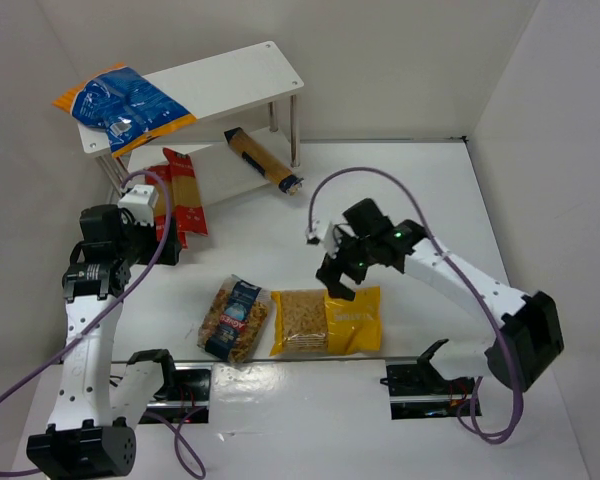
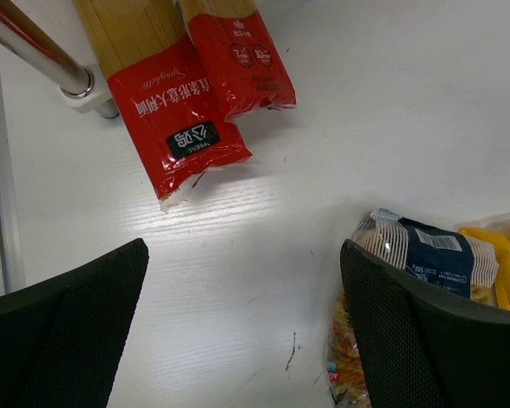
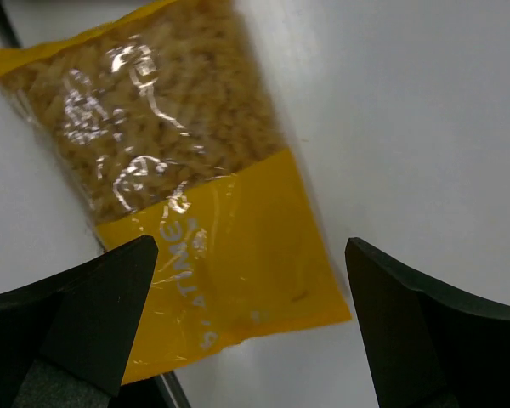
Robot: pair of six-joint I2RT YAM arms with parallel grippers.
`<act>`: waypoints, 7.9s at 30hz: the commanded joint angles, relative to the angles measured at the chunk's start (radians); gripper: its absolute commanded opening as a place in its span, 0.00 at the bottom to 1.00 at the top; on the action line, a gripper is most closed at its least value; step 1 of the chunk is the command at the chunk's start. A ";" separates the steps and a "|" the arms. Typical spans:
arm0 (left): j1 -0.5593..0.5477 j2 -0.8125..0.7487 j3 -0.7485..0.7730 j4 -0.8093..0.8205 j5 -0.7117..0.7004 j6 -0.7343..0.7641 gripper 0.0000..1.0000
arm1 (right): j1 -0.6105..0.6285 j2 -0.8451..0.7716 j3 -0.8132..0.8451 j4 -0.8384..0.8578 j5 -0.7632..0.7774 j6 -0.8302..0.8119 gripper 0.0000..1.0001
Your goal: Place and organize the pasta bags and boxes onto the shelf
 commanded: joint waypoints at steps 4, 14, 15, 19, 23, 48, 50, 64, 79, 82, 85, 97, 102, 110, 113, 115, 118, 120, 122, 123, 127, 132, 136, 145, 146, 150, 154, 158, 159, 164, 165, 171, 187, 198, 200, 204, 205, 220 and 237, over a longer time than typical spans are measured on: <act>0.008 -0.010 0.017 0.025 0.009 0.012 0.99 | 0.188 0.141 0.037 -0.110 -0.060 -0.199 1.00; 0.008 0.032 0.017 0.025 0.009 0.012 0.99 | 0.322 0.281 0.018 -0.058 -0.011 -0.257 1.00; 0.008 0.032 0.017 0.025 0.009 0.012 0.99 | 0.322 0.296 0.018 -0.058 -0.011 -0.268 1.00; 0.008 0.032 0.017 0.025 0.009 0.012 0.99 | 0.322 0.398 0.018 -0.039 -0.011 -0.286 1.00; 0.008 0.032 0.017 0.025 0.009 0.012 0.99 | 0.332 0.497 0.018 -0.030 -0.020 -0.296 1.00; 0.008 -0.023 0.017 0.025 0.018 0.012 0.99 | 0.210 0.465 0.248 0.135 0.167 -0.127 0.00; 0.008 -0.023 0.017 0.025 0.018 0.012 0.99 | 0.199 0.402 0.281 0.135 0.167 -0.101 0.00; 0.008 -0.033 0.017 0.025 0.018 0.012 0.99 | 0.134 0.256 0.236 0.231 0.146 -0.029 0.00; -0.077 0.165 0.092 -0.048 0.432 0.144 0.99 | 0.105 0.163 0.338 0.261 0.002 0.011 0.00; -0.091 0.341 0.133 -0.091 0.556 0.135 0.99 | 0.105 0.135 0.337 0.272 -0.018 0.011 0.00; -0.091 0.512 0.188 -0.174 0.751 0.207 0.99 | 0.105 0.126 0.337 0.272 -0.043 0.011 0.00; -0.140 0.559 0.218 -0.052 1.032 0.183 0.99 | 0.114 0.084 0.314 0.258 -0.053 0.002 0.00; -0.218 0.483 0.222 0.013 0.972 0.043 0.99 | 0.148 0.138 0.356 0.238 -0.044 -0.007 0.00; -0.302 0.509 0.267 0.042 0.888 -0.018 0.99 | 0.199 0.178 0.417 0.209 -0.009 0.002 0.00; -0.311 0.535 0.267 0.051 0.877 -0.028 0.99 | 0.199 0.169 0.417 0.209 0.000 0.002 0.00; -0.322 0.549 0.267 0.051 0.833 -0.028 0.99 | 0.199 0.169 0.417 0.209 0.000 0.002 0.00; -0.332 0.573 0.276 0.060 0.804 -0.028 0.99 | 0.199 0.159 0.417 0.209 0.000 0.002 0.00; -0.332 0.584 0.267 0.060 0.793 -0.028 0.99 | 0.208 0.150 0.417 0.209 0.000 0.002 0.00; -0.332 0.610 0.267 0.060 0.782 -0.028 0.99 | 0.208 0.150 0.417 0.209 0.000 0.002 0.00; -0.332 0.610 0.267 0.060 0.782 -0.028 0.99 | 0.208 0.150 0.417 0.209 0.000 0.002 0.00; -0.332 0.630 0.276 0.050 0.809 -0.028 0.99 | 0.217 0.141 0.417 0.209 0.000 0.002 0.00; -0.374 0.725 0.348 -0.027 0.863 0.032 0.99 | 0.228 0.150 0.437 0.200 -0.009 0.002 0.00; -0.428 0.725 0.348 -0.036 0.911 0.066 0.99 | 0.228 0.159 0.446 0.191 -0.018 0.002 0.00; -0.428 0.715 0.339 -0.070 0.988 0.124 0.39 | 0.228 0.187 0.474 0.182 -0.037 0.011 0.00; -0.428 0.715 0.339 -0.070 0.988 0.124 0.17 | 0.228 0.187 0.474 0.182 -0.037 0.011 0.00; -0.428 0.679 0.359 -0.090 0.974 0.146 0.00 | 0.228 0.187 0.463 0.182 -0.037 0.022 0.00; -0.428 0.607 0.391 -0.102 0.931 0.167 0.00 | 0.228 0.153 0.391 0.237 0.052 0.036 0.69; -0.428 0.550 0.391 -0.102 0.905 0.167 0.00 | 0.228 0.104 0.347 0.283 0.153 0.068 0.98; -0.428 0.541 0.391 -0.093 0.905 0.167 0.00 | 0.228 0.091 0.347 0.293 0.154 0.077 1.00; -0.396 0.494 0.391 -0.084 0.905 0.167 0.00 | 0.121 0.049 0.328 0.293 0.016 0.089 1.00; -0.396 0.494 0.400 -0.075 0.905 0.151 0.00 | 0.104 0.038 0.319 0.303 -0.010 0.089 1.00; -0.387 0.460 0.515 -0.012 0.895 0.071 0.00 | 0.105 -0.012 0.152 0.395 -0.044 0.011 1.00; -0.378 0.506 0.661 -0.024 0.989 0.040 0.00 | 0.282 0.083 0.040 0.648 0.373 -0.096 1.00; -0.378 0.464 0.650 -0.013 1.029 0.022 0.00 | 0.291 0.104 0.031 0.723 0.480 -0.087 1.00; -0.378 0.455 0.650 -0.013 1.029 0.022 0.00 | 0.291 0.104 0.031 0.723 0.442 -0.073 1.00; -0.358 0.446 0.639 -0.024 1.029 0.044 0.00 | 0.291 0.097 0.054 0.613 0.312 -0.061 1.00; -0.358 0.446 0.639 -0.024 1.017 0.045 0.00 | 0.291 0.084 0.063 0.588 0.272 -0.061 1.00; -0.272 0.334 0.678 -0.042 1.038 0.066 0.00 | -0.462 0.250 0.348 0.317 -1.061 0.356 1.00; -0.212 0.325 0.736 0.007 1.147 0.003 0.00 | -0.274 0.566 0.469 0.171 -1.264 0.350 1.00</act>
